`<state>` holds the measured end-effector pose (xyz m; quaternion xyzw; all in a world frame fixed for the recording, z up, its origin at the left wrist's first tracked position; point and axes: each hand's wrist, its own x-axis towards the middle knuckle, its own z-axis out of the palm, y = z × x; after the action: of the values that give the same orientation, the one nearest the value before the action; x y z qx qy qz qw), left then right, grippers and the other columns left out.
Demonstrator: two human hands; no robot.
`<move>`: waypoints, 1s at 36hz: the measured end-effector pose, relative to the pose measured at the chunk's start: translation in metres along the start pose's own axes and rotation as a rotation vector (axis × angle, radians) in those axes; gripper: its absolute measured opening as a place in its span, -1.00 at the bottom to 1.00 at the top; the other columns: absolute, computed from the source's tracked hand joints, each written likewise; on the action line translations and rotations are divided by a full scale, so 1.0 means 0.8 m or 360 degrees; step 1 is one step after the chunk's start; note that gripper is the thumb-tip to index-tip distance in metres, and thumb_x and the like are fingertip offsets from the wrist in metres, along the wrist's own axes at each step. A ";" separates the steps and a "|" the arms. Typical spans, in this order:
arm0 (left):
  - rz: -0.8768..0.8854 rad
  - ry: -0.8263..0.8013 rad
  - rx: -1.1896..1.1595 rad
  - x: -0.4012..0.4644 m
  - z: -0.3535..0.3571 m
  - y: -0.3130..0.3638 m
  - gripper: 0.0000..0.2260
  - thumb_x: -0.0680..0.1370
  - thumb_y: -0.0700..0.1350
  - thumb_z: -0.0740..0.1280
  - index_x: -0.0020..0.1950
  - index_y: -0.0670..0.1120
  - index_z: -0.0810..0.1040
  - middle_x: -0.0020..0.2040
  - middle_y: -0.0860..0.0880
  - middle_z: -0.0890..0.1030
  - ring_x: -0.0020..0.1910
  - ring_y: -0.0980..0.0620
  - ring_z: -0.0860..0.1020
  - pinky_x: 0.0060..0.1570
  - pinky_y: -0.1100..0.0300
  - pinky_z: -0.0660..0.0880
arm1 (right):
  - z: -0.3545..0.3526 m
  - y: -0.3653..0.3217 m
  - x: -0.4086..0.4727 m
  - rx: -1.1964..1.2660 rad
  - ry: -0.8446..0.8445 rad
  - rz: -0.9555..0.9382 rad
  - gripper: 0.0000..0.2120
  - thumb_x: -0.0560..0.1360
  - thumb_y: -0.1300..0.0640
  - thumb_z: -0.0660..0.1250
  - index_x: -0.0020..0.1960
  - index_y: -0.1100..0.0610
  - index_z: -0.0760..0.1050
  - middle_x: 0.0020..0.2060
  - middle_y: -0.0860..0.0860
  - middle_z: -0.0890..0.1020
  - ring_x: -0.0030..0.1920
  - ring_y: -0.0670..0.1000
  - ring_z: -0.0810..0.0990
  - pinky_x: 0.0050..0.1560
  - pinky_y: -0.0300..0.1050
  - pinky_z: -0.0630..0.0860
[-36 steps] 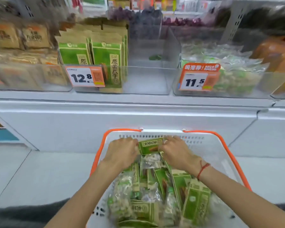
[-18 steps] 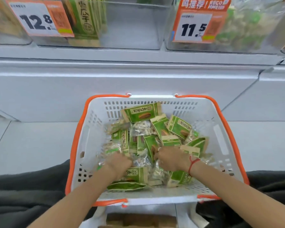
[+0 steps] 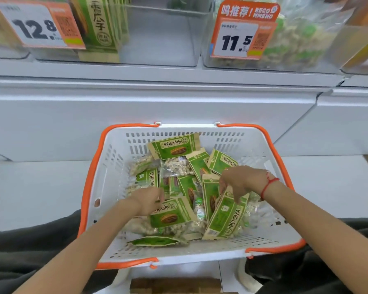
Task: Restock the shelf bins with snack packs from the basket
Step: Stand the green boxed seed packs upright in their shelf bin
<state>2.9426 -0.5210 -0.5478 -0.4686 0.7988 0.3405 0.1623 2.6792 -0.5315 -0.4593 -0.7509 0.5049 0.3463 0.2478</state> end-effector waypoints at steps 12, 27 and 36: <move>-0.0339 0.0416 -0.1840 -0.007 -0.029 0.019 -0.73 0.59 -0.08 0.30 0.24 -0.15 0.41 0.06 -0.05 0.62 -0.01 0.02 0.59 -0.14 0.23 0.49 | 0.037 0.003 0.005 0.0091 0.0345 -0.0094 -0.66 0.44 -0.03 0.43 0.20 -0.04 0.58 0.15 -0.02 0.56 0.21 0.04 0.47 0.20 -0.04 0.46; 0.0032 -0.0046 -0.1635 -0.032 -0.085 0.068 -0.80 0.64 -0.03 0.13 0.25 0.17 0.36 0.03 0.26 0.50 0.08 0.26 0.47 -0.27 0.52 0.45 | -0.021 -0.012 0.002 0.1946 0.0320 -0.0026 -0.62 0.45 -0.15 0.38 0.13 0.09 0.57 0.02 0.00 0.68 0.06 -0.02 0.63 0.05 -0.17 0.57; -0.0504 0.0896 -0.1891 -0.011 -0.086 0.070 -0.08 0.33 0.29 0.38 0.54 -0.08 0.09 0.48 -0.13 0.25 0.42 -0.13 0.30 0.37 -0.05 0.28 | -0.029 -0.007 -0.002 0.2952 0.0737 0.0145 -0.73 0.44 0.08 0.44 0.03 0.23 0.54 -0.23 0.03 0.68 -0.18 -0.04 0.65 -0.28 -0.23 0.56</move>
<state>2.9029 -0.5451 -0.4718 -0.6605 0.4095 0.5589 -0.2894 2.6900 -0.5452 -0.4430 -0.2850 0.6434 -0.3394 0.6242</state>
